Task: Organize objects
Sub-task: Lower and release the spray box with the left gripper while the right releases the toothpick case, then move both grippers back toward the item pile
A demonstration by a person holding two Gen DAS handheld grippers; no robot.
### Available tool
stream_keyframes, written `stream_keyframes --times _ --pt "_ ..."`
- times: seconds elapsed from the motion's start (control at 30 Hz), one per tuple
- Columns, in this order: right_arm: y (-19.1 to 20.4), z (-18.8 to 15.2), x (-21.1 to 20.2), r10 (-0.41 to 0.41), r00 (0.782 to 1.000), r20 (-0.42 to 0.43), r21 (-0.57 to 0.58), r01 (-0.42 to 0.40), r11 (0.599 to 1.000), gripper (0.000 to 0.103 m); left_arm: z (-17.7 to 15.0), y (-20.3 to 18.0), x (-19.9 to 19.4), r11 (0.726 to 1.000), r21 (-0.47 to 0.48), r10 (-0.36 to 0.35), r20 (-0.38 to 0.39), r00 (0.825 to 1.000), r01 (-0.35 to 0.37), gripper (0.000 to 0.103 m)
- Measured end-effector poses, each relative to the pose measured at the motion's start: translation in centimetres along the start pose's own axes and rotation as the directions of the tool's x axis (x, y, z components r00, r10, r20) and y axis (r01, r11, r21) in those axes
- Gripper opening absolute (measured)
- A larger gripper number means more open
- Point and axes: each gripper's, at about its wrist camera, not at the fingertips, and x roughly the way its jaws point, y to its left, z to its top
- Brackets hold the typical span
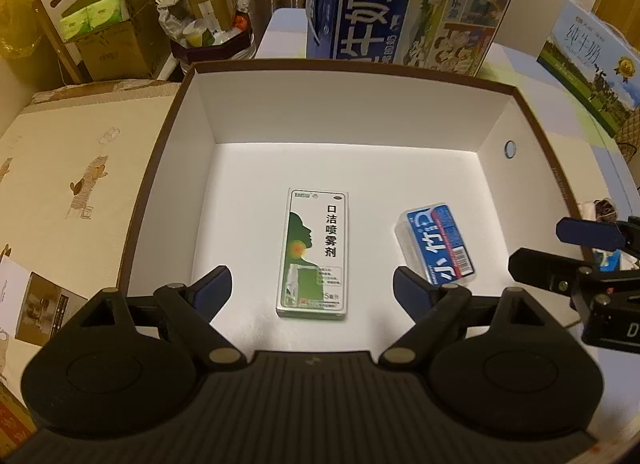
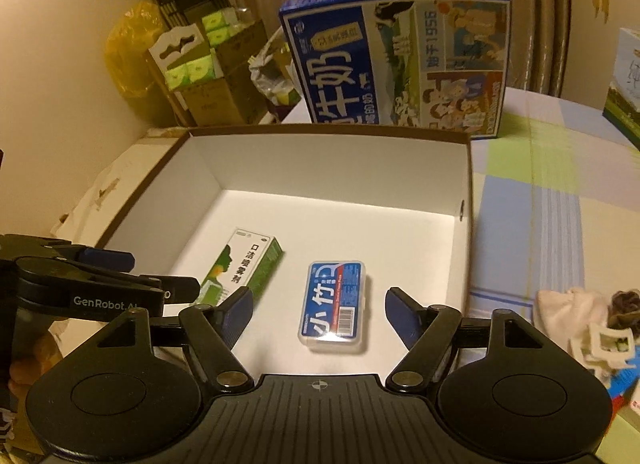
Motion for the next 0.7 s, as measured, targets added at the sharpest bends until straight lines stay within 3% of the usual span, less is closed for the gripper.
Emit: stream_keyframes --times 0.27,0.7 --pt "-0.4 -1.3 -3.5 0.017 1.000 0.027 0.018 -0.017 1.000 0.071 -1.5 -1.9 -2.9 0.999 0.016 -0.029 0.035 0.999 0.029 0.086" --pt "-2.6 -4.4 -8.1 0.017 0.999 0.032 0.072 -0.019 0.997 0.071 -4.6 -5.4 -5.1 0.998 0.035 -0.056 0.026 0.998 0.055 0.086"
